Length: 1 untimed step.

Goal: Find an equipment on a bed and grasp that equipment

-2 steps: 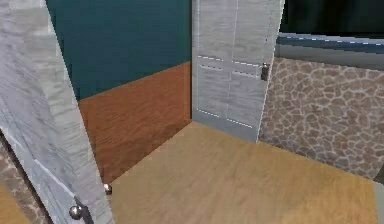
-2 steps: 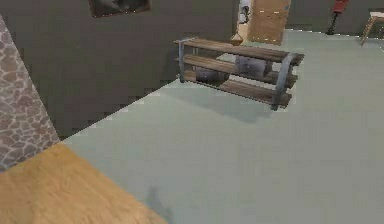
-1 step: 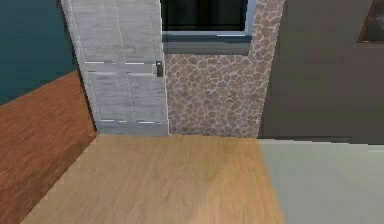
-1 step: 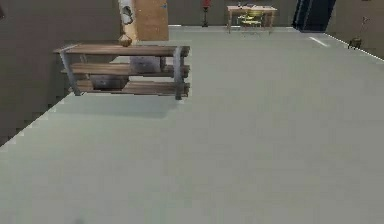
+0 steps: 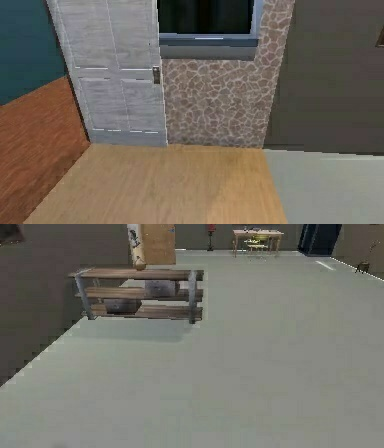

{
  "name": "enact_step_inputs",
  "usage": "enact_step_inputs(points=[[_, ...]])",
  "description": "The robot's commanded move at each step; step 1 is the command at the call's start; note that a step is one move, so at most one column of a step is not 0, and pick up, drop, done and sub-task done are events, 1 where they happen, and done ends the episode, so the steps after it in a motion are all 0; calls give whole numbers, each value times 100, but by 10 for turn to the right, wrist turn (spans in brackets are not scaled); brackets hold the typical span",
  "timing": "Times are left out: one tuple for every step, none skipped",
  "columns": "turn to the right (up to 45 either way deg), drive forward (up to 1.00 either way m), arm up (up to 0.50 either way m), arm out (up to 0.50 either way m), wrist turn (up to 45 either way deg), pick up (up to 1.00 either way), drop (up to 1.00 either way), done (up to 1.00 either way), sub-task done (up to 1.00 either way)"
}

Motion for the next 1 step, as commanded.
enact_step_inputs(points=[[450, 0, 0, 0, 0, 0, 0, 0, 0]])
